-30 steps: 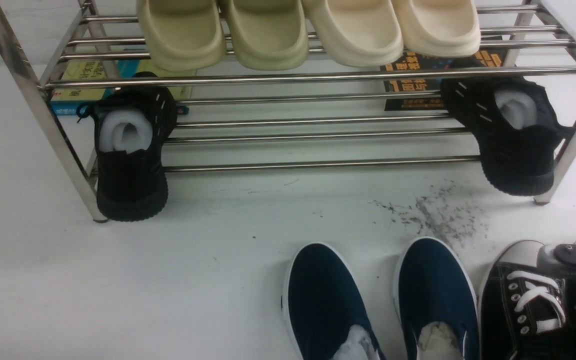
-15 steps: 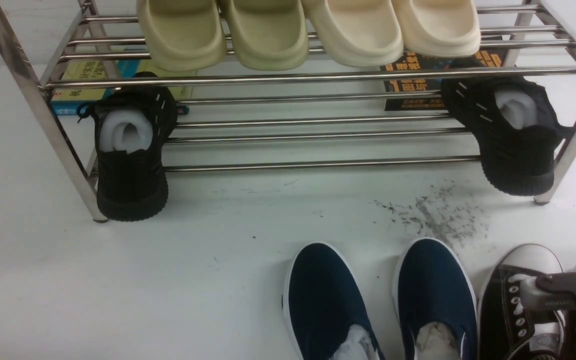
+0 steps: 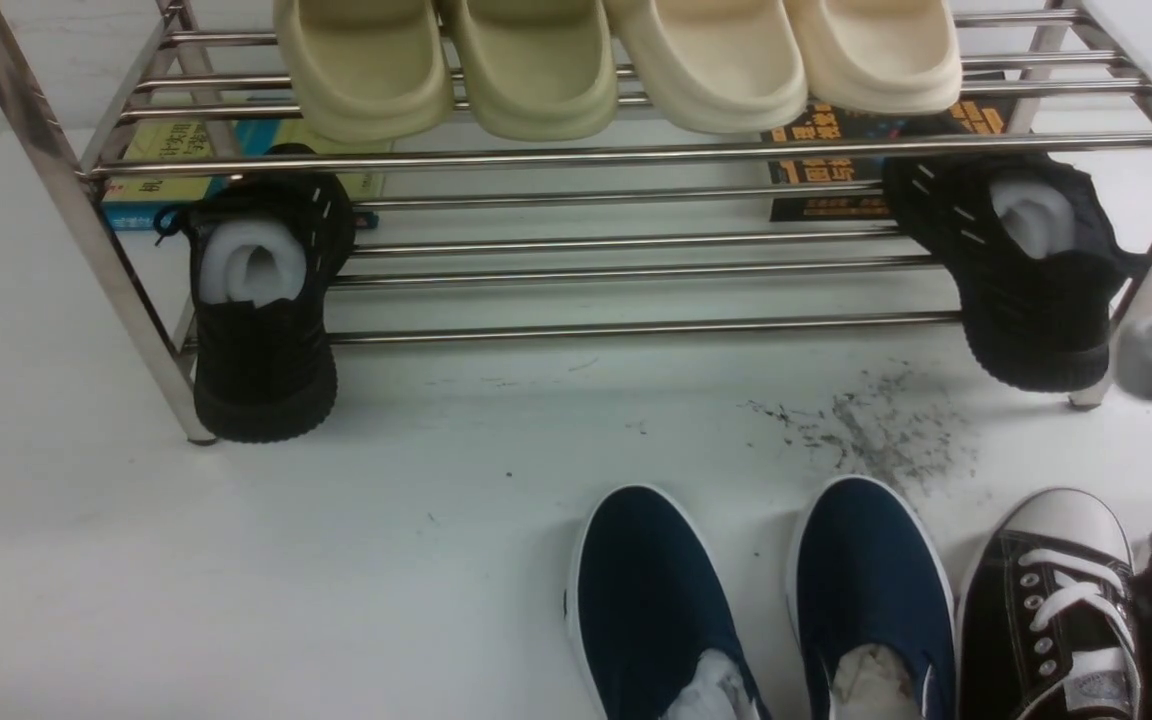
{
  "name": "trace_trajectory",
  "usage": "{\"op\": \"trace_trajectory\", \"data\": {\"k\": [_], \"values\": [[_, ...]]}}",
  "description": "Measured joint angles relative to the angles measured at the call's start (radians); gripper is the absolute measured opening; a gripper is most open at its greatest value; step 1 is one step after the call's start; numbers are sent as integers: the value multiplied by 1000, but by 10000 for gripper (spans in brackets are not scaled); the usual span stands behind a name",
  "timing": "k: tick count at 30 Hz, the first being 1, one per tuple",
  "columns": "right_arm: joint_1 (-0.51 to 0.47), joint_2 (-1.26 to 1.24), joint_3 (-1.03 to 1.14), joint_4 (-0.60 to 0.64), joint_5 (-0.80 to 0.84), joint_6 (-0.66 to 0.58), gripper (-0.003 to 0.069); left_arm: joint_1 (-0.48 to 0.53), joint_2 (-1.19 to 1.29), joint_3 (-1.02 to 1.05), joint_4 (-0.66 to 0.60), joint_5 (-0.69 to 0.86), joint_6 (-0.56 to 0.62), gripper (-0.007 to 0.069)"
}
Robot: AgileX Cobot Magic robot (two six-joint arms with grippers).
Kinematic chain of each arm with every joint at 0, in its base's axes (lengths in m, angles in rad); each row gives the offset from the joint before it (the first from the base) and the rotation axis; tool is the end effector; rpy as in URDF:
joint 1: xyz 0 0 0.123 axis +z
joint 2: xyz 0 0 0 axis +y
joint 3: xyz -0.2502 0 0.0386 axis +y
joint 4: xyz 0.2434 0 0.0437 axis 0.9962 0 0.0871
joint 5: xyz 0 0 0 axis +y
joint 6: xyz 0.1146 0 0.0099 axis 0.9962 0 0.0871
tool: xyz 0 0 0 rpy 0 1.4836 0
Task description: Take the shoes off the shelf with your hand on the white table.
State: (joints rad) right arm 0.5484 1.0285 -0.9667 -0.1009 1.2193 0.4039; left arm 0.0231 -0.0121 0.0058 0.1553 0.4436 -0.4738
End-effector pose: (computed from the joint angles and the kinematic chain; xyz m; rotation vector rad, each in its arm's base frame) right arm 0.1693 0.0907 0.2794 -0.2221 2.7497 0.1168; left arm 0.1002 0.0100 0.1648 -0.3840 1.8793 -0.1453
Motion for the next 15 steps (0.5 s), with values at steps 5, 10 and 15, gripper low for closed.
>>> {"op": "trace_trajectory", "data": {"k": [5, 10, 15], "values": [[0, -127, -21, -130, 21, -2, 285, 0, 0, 0, 0, 0, 0, 239], [0, -277, 15, -210, 16, -2, 38, 0, 0, 0, 0, 0, 0, 239], [0, -508, 181, -230, -239, -2, -15, 0, 0, 0, 0, 0, 0, 239]]}}
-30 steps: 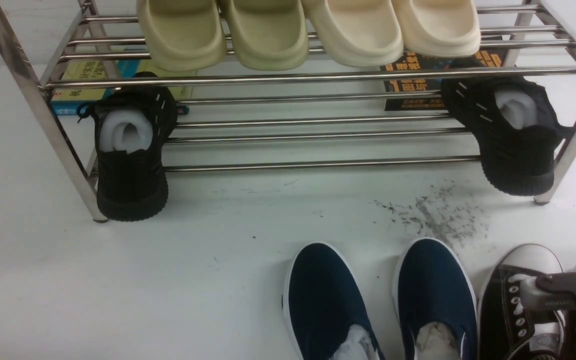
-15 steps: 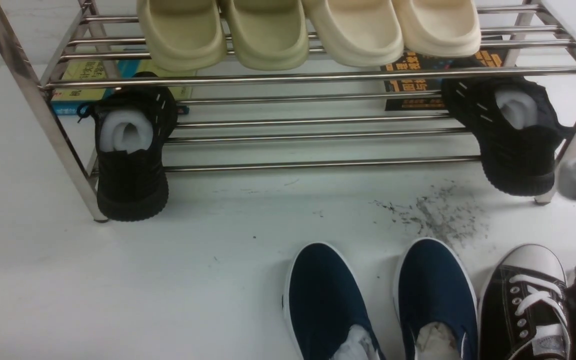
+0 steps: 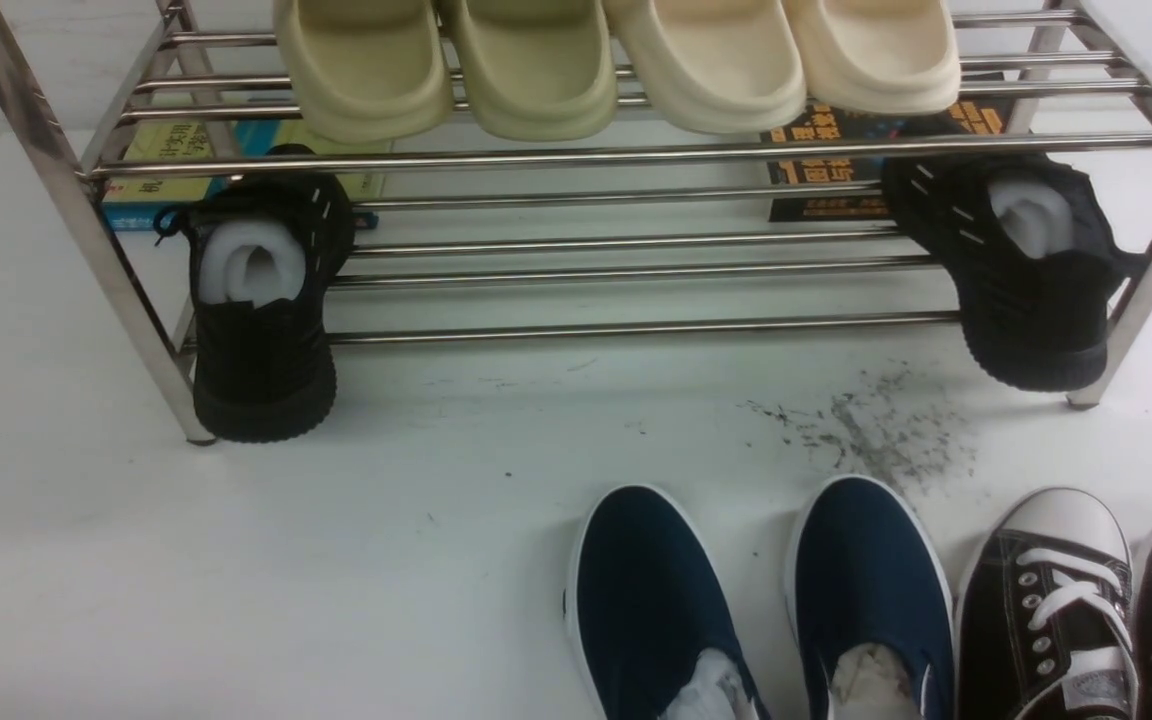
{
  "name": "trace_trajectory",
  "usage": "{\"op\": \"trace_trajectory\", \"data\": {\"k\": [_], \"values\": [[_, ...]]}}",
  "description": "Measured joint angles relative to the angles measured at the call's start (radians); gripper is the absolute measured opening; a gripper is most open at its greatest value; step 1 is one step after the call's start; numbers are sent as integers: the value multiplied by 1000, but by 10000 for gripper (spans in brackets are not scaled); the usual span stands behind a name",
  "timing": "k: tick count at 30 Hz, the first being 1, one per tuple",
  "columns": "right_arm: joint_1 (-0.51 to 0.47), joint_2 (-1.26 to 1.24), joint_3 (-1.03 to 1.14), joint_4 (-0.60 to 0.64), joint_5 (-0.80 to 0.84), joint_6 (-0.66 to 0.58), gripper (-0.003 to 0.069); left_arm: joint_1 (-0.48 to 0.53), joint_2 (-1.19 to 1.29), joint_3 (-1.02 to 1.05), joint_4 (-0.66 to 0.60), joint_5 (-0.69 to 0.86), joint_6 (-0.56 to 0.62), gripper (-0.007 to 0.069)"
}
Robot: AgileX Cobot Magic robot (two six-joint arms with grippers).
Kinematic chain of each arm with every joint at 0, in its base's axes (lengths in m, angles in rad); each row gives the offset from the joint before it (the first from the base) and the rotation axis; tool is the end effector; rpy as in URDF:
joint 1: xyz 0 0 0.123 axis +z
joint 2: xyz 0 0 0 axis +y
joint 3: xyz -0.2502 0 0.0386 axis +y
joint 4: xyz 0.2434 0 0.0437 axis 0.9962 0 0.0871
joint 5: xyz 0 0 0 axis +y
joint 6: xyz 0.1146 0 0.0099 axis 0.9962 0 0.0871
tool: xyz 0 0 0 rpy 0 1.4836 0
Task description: Take the shoes off the shelf with your hand on the white table.
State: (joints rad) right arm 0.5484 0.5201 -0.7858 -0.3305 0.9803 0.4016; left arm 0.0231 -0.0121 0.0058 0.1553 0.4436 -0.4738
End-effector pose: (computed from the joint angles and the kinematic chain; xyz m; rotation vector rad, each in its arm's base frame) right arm 0.1158 0.0344 0.3242 -0.2052 2.1408 0.1462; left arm 0.1002 0.0100 0.1648 -0.3840 1.8793 -0.1453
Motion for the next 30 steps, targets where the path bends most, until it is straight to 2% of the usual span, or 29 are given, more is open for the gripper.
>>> {"op": "trace_trajectory", "data": {"k": [5, 9, 30], "values": [[0, -138, 215, -4, -387, 0, -15, 0, 0, 0, 0, 0, 0, 239], [0, -156, 319, -7, -564, 0, -15, 0, 0, 0, 0, 0, 0, 239], [0, -159, 330, -7, -610, 0, -1, 0, 0, 0, 0, 0, 0, 239]]}}
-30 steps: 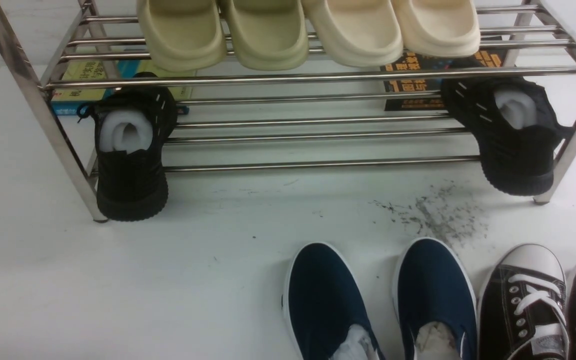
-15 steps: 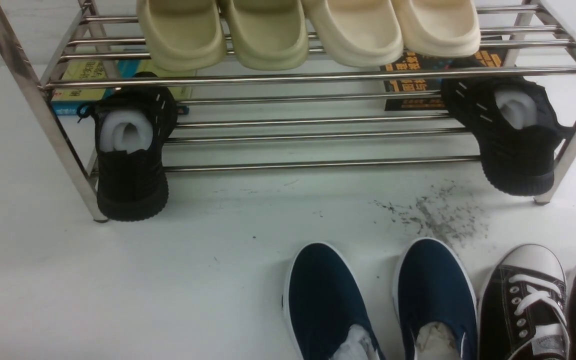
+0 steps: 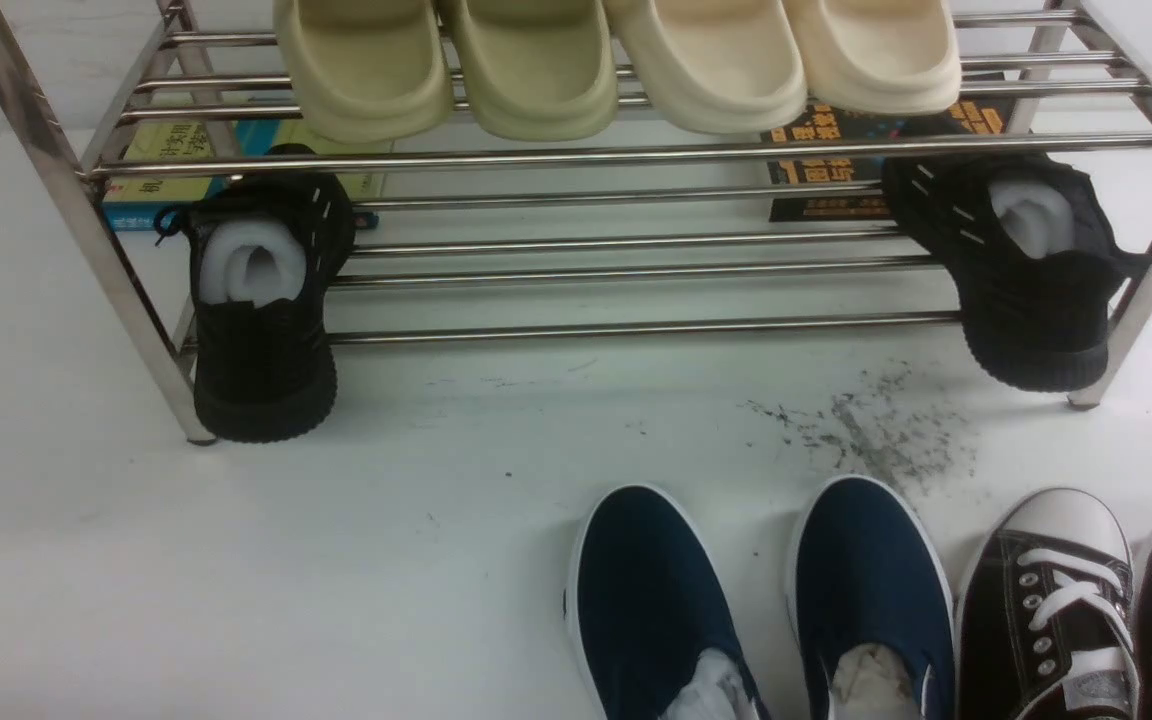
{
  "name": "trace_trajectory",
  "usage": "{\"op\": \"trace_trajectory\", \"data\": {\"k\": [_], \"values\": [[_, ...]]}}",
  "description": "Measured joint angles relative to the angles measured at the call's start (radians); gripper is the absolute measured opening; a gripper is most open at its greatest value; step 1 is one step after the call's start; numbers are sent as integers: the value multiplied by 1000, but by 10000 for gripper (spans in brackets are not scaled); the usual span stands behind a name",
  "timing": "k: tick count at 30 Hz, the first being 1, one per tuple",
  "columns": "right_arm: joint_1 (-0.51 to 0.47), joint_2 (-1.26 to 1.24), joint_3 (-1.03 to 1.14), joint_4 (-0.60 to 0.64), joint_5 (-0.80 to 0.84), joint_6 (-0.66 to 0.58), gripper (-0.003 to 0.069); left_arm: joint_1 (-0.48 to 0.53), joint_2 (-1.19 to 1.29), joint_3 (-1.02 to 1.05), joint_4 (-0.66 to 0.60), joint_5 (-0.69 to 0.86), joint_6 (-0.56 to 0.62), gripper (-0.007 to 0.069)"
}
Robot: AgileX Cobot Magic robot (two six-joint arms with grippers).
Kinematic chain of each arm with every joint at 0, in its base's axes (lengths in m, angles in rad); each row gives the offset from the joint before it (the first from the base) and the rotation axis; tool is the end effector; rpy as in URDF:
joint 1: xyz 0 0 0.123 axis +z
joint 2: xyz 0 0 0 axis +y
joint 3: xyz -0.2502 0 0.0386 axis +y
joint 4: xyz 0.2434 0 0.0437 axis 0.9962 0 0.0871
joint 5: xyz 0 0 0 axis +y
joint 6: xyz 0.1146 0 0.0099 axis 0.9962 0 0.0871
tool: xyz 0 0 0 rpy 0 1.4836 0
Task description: Take the shoes off the shelf with your hand on the white table.
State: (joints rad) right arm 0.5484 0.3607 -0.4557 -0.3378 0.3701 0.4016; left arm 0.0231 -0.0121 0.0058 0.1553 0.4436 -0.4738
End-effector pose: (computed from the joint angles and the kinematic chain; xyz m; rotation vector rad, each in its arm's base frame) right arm 0.1183 0.0561 0.2947 -0.3152 1.7233 0.3600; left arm 0.1002 0.0100 0.1648 -0.3840 1.8793 -0.1453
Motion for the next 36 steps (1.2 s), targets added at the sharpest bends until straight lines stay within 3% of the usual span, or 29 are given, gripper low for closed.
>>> {"op": "trace_trajectory", "data": {"k": [16, 25, 36], "values": [[0, 0, 0, -3, 0, 0, 8, 0, 0, 0, 0, 0, 0, 239], [-4, -1, 0, 87, 0, 0, 16, 0, 0, 0, 0, 0, 0, 239], [-305, -85, 113, 144, -14, 0, 27, 0, 0, 0, 0, 0, 0, 239]]}}
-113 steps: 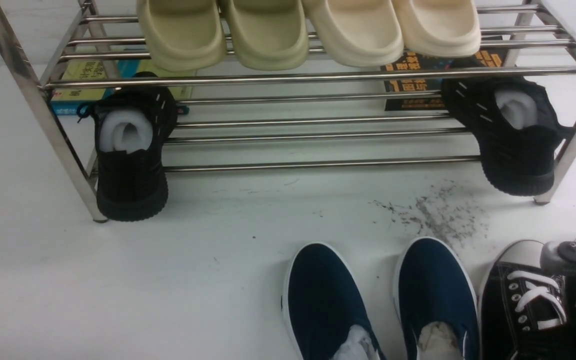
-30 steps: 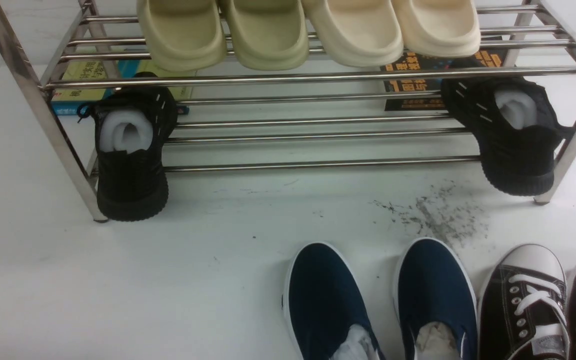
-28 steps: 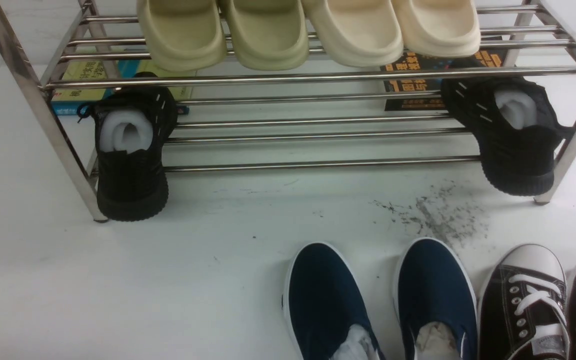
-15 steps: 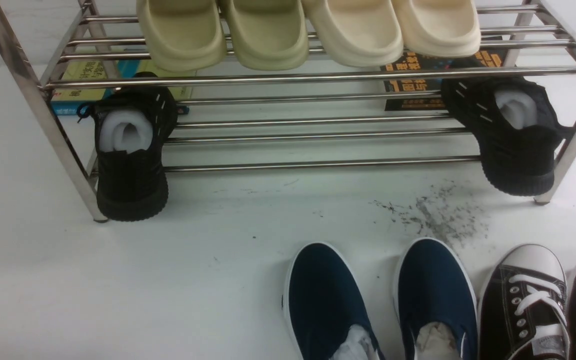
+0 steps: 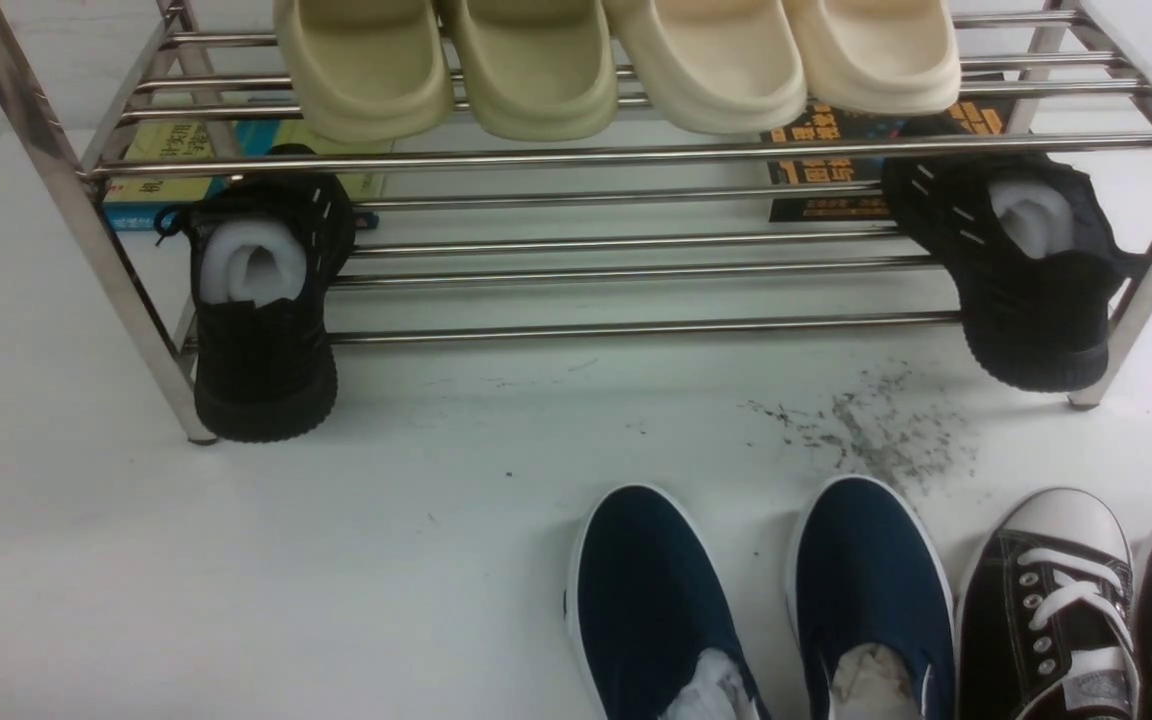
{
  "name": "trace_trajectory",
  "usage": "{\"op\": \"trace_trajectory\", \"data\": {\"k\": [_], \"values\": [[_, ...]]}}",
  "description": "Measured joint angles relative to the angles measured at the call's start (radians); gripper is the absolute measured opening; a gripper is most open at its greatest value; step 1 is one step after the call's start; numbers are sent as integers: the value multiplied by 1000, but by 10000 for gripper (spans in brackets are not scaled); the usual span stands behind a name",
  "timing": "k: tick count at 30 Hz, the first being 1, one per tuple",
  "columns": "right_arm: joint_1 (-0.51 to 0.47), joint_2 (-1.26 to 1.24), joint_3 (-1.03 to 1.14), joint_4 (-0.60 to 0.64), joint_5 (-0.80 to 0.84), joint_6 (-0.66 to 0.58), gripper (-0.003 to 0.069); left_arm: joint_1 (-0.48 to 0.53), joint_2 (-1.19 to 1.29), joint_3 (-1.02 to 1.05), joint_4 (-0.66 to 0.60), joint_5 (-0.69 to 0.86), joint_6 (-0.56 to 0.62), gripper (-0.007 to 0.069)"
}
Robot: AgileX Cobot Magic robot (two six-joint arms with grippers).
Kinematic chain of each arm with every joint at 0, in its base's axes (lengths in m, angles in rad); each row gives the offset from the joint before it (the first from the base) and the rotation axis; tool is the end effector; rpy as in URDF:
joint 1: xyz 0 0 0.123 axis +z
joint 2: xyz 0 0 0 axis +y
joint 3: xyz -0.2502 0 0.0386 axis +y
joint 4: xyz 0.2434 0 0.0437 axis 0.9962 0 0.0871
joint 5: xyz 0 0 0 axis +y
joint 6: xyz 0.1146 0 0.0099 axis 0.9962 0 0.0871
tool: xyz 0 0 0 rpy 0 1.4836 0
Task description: Take the shoes off the shelf with your hand on the white table.
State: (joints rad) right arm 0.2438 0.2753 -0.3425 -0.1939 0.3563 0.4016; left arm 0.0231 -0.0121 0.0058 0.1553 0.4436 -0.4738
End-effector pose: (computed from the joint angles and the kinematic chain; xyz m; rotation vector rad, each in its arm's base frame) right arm 0.1204 0.0220 0.2657 0.0275 1.7741 0.2764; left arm 0.1002 0.0100 0.1648 -0.3840 1.8793 -0.1453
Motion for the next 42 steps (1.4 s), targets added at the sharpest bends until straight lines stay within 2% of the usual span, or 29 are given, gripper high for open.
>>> {"op": "trace_trajectory", "data": {"k": [7, 14, 18, 22, 24, 27, 42], "values": [[-119, -45, 163, 10, -49, 0, 32, 0, 0, 0, 0, 0, 0, 239], [-164, -48, 236, 37, -132, 0, 43, 0, 0, 0, 0, 0, 0, 239], [-211, -85, 269, 92, -136, -9, 48, 0, 0, 0, 0, 0, 0, 239], [-261, -127, 311, 169, -139, -102, 52, 0, 0, 0, 0, 0, 0, 239], [-298, -176, 355, 255, -136, -224, 58, 0, 0, 0, 0, 0, 0, 239], [-314, -225, 366, 305, -121, -309, 62, 0, 0, 0, 0, 0, 0, 239], [-301, -286, 356, 222, 29, -341, 83, 0, 0, 0, 0, 0, 0, 239]]}}
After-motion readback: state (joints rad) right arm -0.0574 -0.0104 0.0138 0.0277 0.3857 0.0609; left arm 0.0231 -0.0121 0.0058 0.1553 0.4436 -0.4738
